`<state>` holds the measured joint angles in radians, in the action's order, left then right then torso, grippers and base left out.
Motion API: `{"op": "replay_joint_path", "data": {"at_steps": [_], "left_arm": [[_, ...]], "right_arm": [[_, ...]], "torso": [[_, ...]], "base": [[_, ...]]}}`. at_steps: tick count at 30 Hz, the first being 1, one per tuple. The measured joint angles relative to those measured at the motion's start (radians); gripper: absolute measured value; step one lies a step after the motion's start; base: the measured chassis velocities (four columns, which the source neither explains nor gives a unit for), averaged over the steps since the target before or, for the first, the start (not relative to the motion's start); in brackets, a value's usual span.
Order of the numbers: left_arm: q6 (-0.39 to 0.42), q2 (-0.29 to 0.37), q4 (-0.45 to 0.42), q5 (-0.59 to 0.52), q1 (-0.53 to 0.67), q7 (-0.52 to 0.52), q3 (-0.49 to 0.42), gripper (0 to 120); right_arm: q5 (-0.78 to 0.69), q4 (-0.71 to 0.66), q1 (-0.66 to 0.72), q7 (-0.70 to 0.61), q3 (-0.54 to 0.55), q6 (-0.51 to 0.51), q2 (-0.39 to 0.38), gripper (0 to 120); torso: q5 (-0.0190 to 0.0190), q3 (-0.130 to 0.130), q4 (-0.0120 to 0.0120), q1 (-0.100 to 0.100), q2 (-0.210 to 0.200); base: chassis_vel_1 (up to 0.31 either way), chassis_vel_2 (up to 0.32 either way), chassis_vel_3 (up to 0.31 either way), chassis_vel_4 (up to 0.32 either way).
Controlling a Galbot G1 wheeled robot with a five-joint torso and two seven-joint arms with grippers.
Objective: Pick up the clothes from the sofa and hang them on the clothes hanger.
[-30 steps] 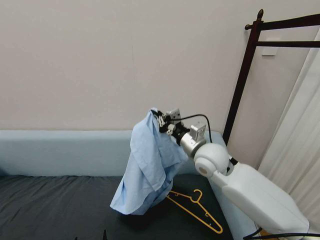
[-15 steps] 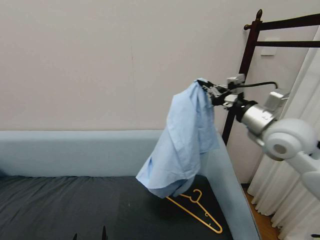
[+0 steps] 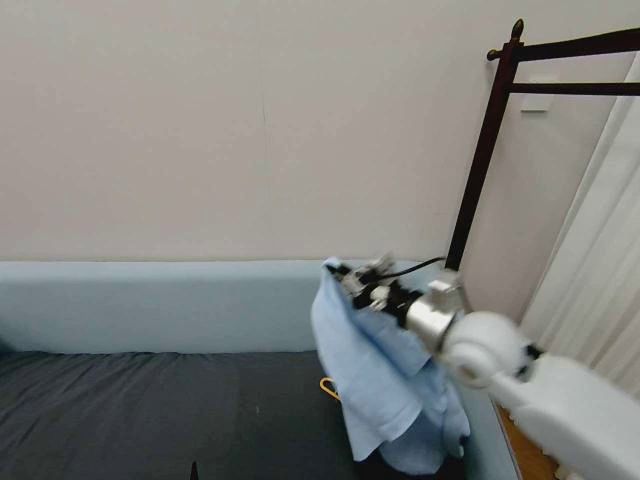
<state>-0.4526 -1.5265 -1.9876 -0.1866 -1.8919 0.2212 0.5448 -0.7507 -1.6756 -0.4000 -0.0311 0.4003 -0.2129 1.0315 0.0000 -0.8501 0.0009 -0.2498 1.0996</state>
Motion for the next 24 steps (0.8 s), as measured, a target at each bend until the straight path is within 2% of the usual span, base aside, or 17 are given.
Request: {"op": "replay_joint_path", "data": {"at_steps": [1, 2, 4, 7, 8, 13, 14, 15, 17, 18, 20, 24], "left_arm": [[0.000, 0.000, 0.000, 0.000, 0.000, 0.000, 0.000, 100], [-0.004, 0.001, 0.003, -0.002, -0.003, 0.002, 0.004, 100], [-0.011, 0.002, 0.015, -0.006, -0.006, 0.006, 0.013, 100], [-0.016, -0.003, 0.031, -0.006, -0.002, 0.007, 0.014, 100], [-0.016, -0.003, 0.031, -0.006, -0.002, 0.007, 0.014, 100], [-0.016, -0.019, 0.051, -0.001, 0.013, 0.007, 0.005, 100], [-0.016, -0.019, 0.051, -0.001, 0.013, 0.007, 0.005, 100], [-0.017, -0.023, 0.053, 0.003, 0.014, 0.007, 0.004, 100], [-0.018, -0.025, 0.052, 0.008, 0.014, 0.006, 0.003, 100], [-0.018, -0.025, 0.052, 0.008, 0.014, 0.006, 0.003, 100], [-0.020, -0.026, 0.052, 0.012, 0.011, 0.005, 0.003, 100], [-0.021, -0.031, 0.058, 0.017, 0.010, 0.004, 0.004, 100]], "right_arm": [[0.000, 0.000, 0.000, 0.000, 0.000, 0.000, 0.000, 0], [0.025, 0.072, -0.010, -0.009, 0.008, 0.009, 0.053, 0], [0.067, 0.302, -0.024, -0.042, 0.013, 0.041, 0.220, 0], [0.100, 0.505, -0.010, -0.076, 0.012, 0.082, 0.400, 0], [0.100, 0.505, -0.010, -0.076, 0.012, 0.082, 0.400, 0], [0.128, 0.703, 0.061, -0.150, 0.024, 0.108, 0.572, 0], [0.128, 0.703, 0.061, -0.150, 0.024, 0.108, 0.572, 0], [0.136, 0.759, 0.079, -0.177, 0.010, 0.111, 0.587, 0], [0.151, 0.849, 0.102, -0.211, -0.021, 0.121, 0.592, 0], [0.151, 0.849, 0.102, -0.211, -0.021, 0.121, 0.592, 0], [0.152, 0.919, 0.116, -0.232, -0.051, 0.122, 0.590, 0], [0.160, 0.897, 0.099, -0.179, -0.014, 0.112, 0.587, 2]], "torso": [[0.0000, 0.000, 0.0000, 0.000, 0.000], [-0.0003, 0.000, 0.0000, 0.000, 0.000], [-0.0009, 0.000, -0.0012, 0.000, 0.000], [-0.0006, 0.000, -0.0008, 0.000, 0.000], [-0.0006, 0.000, -0.0008, 0.000, 0.000], [-0.0004, 0.000, -0.0004, 0.000, 0.000], [-0.0004, 0.000, -0.0004, 0.000, 0.000], [-0.0002, 0.000, 0.0001, 0.000, 0.000], [-0.0002, 0.000, -0.0008, 0.000, 0.000], [-0.0002, 0.000, -0.0008, 0.000, 0.000], [-0.0003, 0.000, -0.0022, 0.000, 0.000], [-0.0001, 0.000, -0.0015, 0.000, 0.000]], "base": [[0.000, 0.000, 0.000, 0.000], [0.000, 0.000, 0.000, 0.000], [0.000, 0.000, 0.000, 0.000], [0.000, 0.000, 0.000, 0.000], [0.000, 0.000, 0.000, 0.000], [0.000, 0.000, 0.000, 0.000], [0.000, 0.000, 0.000, 0.000], [0.000, 0.000, 0.000, 0.000], [0.000, 0.000, 0.000, 0.000], [0.000, 0.000, 0.000, 0.000], [0.000, 0.000, 0.000, 0.000], [0.000, 0.000, 0.000, 0.000]]}}
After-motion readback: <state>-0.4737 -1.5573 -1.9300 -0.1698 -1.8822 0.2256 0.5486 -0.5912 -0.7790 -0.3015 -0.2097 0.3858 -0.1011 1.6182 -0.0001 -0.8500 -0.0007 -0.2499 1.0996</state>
